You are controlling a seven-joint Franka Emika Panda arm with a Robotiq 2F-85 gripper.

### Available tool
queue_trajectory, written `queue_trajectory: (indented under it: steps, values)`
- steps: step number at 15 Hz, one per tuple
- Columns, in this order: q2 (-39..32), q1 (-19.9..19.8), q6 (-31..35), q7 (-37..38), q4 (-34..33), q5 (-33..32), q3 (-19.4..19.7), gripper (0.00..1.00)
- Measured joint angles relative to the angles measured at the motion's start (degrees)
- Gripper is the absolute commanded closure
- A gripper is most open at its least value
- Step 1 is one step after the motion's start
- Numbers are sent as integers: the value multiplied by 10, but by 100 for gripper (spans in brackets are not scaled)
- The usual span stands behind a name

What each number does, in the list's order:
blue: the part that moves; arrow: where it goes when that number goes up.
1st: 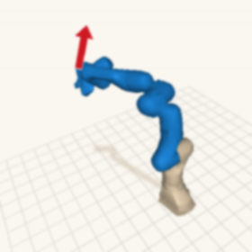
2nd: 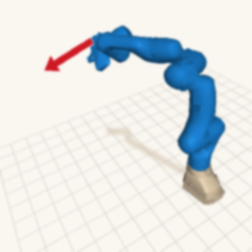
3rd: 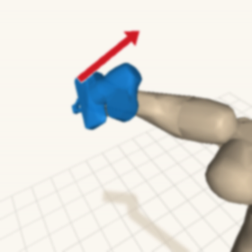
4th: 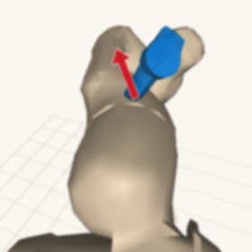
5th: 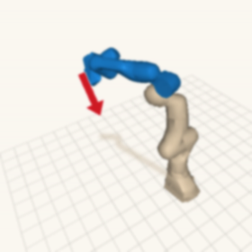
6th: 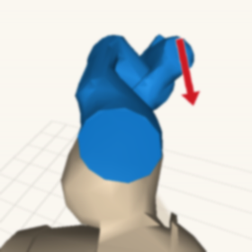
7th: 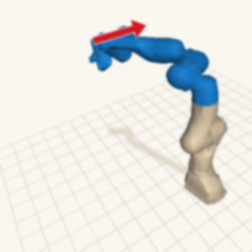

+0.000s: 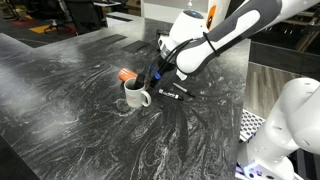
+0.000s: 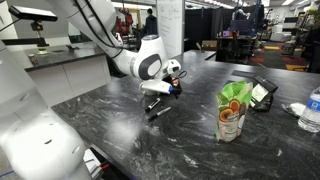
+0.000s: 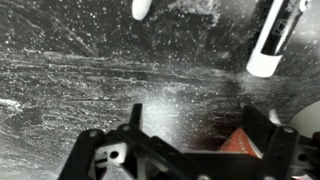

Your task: Move the orange can to the left.

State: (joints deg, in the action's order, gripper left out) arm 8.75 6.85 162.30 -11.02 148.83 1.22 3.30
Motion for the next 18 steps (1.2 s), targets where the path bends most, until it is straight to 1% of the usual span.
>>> queue_trajectory:
  steps: [1, 6, 8, 12, 15, 18]
  values:
    - [1, -1, -11, 5, -4, -7, -2, 0]
    - [23, -36, -67, 97, -24, -122, -34, 0]
    - [42, -44, -98, 124, -29, -150, -47, 0]
    - [79, -45, -157, 136, -36, -156, -68, 0]
    - [102, -42, -207, 137, -48, -150, -76, 0]
    - [118, -34, -273, 126, -68, -112, -76, 0]
